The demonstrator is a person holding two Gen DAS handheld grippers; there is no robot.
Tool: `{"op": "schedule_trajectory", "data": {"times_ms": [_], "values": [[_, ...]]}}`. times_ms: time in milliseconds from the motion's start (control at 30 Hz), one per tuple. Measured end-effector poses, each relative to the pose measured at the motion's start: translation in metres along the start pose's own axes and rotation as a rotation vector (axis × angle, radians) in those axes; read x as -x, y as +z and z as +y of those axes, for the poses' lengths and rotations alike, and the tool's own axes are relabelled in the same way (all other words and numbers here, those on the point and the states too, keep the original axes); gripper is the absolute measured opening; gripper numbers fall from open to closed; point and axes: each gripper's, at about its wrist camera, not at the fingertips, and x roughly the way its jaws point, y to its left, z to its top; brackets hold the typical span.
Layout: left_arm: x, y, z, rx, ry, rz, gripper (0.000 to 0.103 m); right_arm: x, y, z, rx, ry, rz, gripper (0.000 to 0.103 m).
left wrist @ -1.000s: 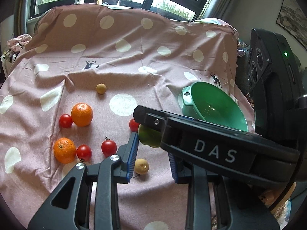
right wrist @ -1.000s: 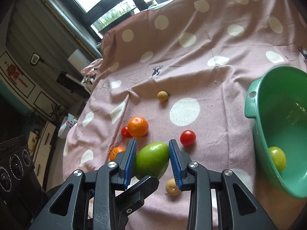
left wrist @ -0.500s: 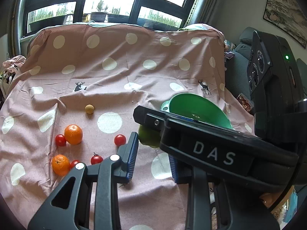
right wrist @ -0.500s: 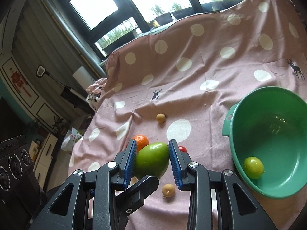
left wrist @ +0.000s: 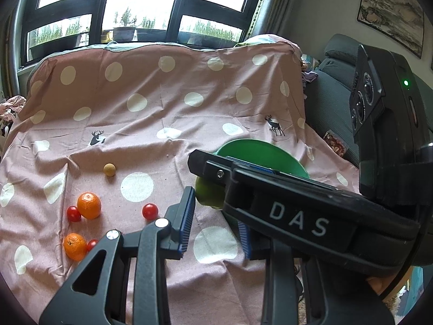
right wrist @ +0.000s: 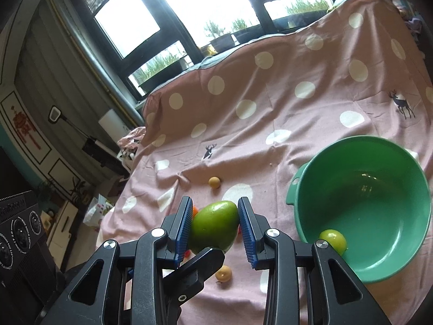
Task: Organize fruits
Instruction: 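Carry the bright green fruit in the right tool toward the green bowl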
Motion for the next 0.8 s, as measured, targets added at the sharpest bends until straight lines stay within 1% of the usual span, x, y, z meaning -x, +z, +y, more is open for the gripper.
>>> {"op": "schedule_trajectory", "data": {"times_ms": [333, 800], "values": [[-0.009, 0.008, -0.023, -0.040, -0.035, -0.001, 0.030, 0.019, 0.007, -0.019, -0.035, -0.021, -0.039, 0.037], [-0.032, 0.018, -0.055, -0.085, -0.085, 0.024, 0.030, 0.040, 0.012, -0.052, -0.100, -0.071, -0.075, 0.037]]}}
